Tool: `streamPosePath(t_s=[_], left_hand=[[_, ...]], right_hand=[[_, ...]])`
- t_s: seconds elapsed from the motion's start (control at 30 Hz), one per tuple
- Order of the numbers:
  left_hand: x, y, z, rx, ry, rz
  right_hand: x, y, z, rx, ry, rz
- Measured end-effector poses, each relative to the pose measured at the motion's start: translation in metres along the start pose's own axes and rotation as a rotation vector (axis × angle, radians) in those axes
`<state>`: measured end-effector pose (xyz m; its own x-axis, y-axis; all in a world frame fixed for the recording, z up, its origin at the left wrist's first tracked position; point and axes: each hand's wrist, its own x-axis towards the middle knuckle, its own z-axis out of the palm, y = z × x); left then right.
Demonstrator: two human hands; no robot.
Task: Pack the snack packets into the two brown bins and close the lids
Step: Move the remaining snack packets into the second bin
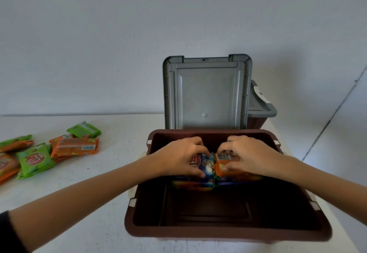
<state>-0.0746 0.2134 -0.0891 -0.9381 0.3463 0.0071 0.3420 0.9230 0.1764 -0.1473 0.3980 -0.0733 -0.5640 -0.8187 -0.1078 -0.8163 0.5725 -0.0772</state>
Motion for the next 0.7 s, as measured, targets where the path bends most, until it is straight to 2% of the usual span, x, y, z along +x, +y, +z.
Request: streamPosePath(t_s=[0.13,0.33,0.53,0.7], left_hand=[[-0.017,-0.021,-0.028,-0.212,0.178,-0.039],[-0.074,-0.073,-0.055,-0.277,0.398,-0.214],[-0.151,-0.130,-0.053,-0.207,0.418,-0.486],[-0.207,-0.185,-0.037,-0.168,0.389,-0.877]], right_hand=[[0.013,-0.012,-0.020,0.094,0.071,-0.017],[0.060,-0.067,-0.043,0.209,0.190,-0.125],[0.126,-0.143,-0.040,0.250,0.184,-0.306],[0.192,-0.203,-0.022,0.206,0.129,-0.432]])
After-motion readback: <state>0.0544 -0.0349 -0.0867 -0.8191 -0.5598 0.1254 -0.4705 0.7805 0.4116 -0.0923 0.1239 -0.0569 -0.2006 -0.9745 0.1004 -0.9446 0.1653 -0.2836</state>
